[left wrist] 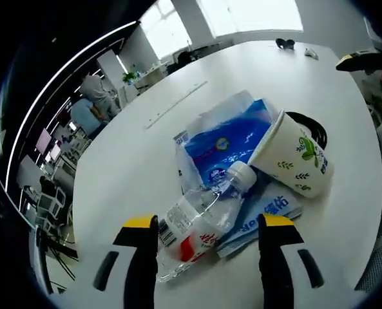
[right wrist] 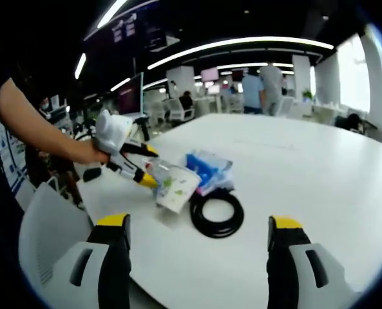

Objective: Arrange the tabletop items into an orderly group along one side of the table until the central work area is clear of visible clutter.

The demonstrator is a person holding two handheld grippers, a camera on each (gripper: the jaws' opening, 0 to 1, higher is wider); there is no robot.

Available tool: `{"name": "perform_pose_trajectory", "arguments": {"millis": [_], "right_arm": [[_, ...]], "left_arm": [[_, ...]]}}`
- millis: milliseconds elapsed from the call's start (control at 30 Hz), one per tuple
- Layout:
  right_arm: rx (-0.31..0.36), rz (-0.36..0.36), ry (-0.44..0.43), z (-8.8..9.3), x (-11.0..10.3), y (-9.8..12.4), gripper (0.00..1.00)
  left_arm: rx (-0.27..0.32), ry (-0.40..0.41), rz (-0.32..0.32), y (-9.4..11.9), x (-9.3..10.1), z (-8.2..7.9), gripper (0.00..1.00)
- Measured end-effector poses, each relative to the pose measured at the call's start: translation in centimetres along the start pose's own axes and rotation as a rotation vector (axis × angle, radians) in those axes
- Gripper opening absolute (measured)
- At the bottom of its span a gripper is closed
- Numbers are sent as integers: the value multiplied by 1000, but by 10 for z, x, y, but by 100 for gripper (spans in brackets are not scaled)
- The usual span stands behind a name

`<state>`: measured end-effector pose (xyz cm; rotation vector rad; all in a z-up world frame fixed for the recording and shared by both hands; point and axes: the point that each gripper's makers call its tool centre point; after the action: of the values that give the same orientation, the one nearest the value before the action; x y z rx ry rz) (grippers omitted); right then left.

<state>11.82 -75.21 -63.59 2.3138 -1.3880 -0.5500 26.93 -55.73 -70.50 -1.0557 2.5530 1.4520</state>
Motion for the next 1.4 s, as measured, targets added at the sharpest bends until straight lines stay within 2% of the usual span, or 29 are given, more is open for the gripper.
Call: {"name": "perform_pose_trajectory", "arguments": {"millis": [167, 267, 533, 667, 700, 733, 767, 800, 867, 900, 1200, 1400], "right_arm": [[-4, 1, 1, 1, 0, 0, 85], [-8, 2, -2, 2, 1, 1, 85], [-18, -4, 5, 3, -2, -1, 85], [-24, -7, 3, 5, -4, -1, 85], [-26, -7, 2, 5, -4, -2, 85], [-28, -8, 1, 6, -4, -2, 85], [-30, -8, 0, 7, -4, -2, 85], [-30, -8, -2, 7, -4, -3, 85], [-31, -9, -3, 7, -4, -3, 85], [-32, -9, -2, 7, -4, -3, 85], [-30, -9, -10, 8, -3, -3, 84], [-29, -17, -5, 7, -5, -5, 84]], "left_arm": [[-17, 4, -10, -6, -2, 2, 61], [-37, -26, -20, -11, -2, 3, 61], [-46, -67, -43, -22, -3, 2, 66], [-52, -65, -49, -23, -6, 2, 61], [-52, -69, -50, -23, -6, 2, 58], [-77, -131, -101, -20, -18, 4, 53], [-63, -105, -59, -23, -13, 4, 53], [-66, -104, -53, -24, -13, 4, 53], [-64, -142, -31, -24, -10, 1, 49], [-82, -129, -32, -25, -10, 2, 49], [-62, -92, 6, -21, -13, -1, 48], [-8, 6, 23, -11, -19, -6, 47]]}}
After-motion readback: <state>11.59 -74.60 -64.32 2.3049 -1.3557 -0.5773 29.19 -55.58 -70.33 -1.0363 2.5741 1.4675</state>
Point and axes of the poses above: the point that each gripper's makers call its tool centre point, and the gripper's own axes: y roughly backward along the fingers, x roughly to its right, z roughly out of its underside, and after that the axes turned 5 degrees about -x, right-handed
